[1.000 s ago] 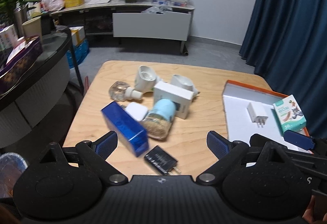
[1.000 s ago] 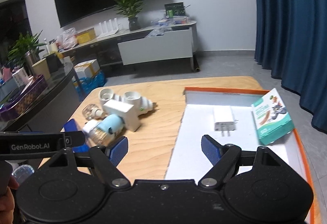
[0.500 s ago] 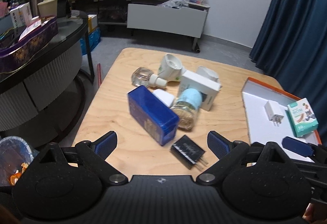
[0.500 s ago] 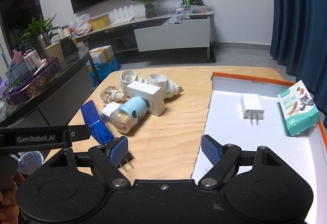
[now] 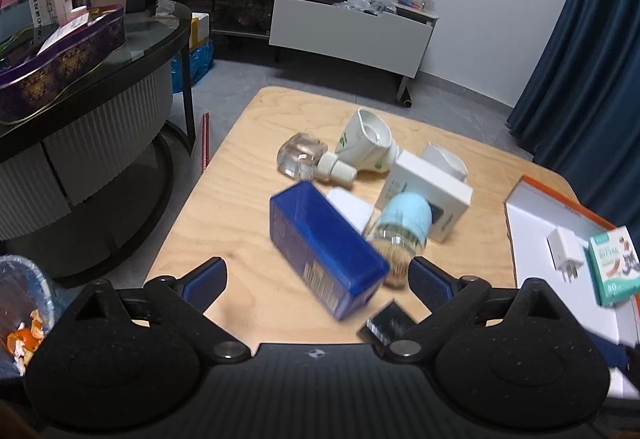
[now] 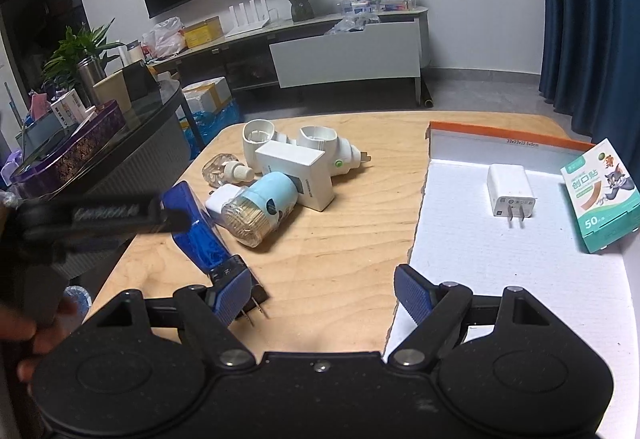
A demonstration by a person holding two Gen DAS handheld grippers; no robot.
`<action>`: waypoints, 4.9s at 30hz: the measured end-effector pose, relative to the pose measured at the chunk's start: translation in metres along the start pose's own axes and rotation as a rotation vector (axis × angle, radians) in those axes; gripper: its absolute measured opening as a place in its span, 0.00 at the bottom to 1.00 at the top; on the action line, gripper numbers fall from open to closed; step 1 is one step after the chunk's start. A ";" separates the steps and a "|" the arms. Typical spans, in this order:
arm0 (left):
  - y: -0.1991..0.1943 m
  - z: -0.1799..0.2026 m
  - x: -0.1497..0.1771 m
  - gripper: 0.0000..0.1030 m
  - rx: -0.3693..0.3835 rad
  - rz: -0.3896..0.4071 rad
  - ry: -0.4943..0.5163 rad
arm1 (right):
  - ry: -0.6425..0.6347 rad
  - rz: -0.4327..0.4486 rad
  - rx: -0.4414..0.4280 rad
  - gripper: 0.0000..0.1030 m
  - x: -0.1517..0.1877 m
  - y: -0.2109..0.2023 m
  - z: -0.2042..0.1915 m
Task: Organize rigid objects
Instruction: 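Return both tools to the table and grasp the blue box with the left tool, then grasp the toothpick jar by its light-blue lid with the right tool, then carry the blue box and toothpick jar into the box and release both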
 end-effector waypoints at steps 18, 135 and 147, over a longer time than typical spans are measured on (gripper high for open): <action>0.042 -0.019 0.001 0.32 -0.047 -0.101 0.027 | -0.024 -0.027 -0.040 0.90 -0.002 0.013 -0.004; -0.033 0.185 0.081 0.32 0.320 -0.081 0.376 | 0.206 0.103 0.274 0.55 0.023 -0.095 0.146; -0.020 0.207 0.081 0.32 0.333 -0.096 0.387 | 0.226 0.086 0.293 0.55 0.025 -0.087 0.165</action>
Point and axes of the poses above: each gripper's, at about its wrist camera, not at the fingertips, and y roughly the way its jaws point, z to its right, x to its underside, the point moved 5 cm from there along y, roughly the way its jaws point, and after that the axes turned 6 degrees about -y, right-handed, at the moved point
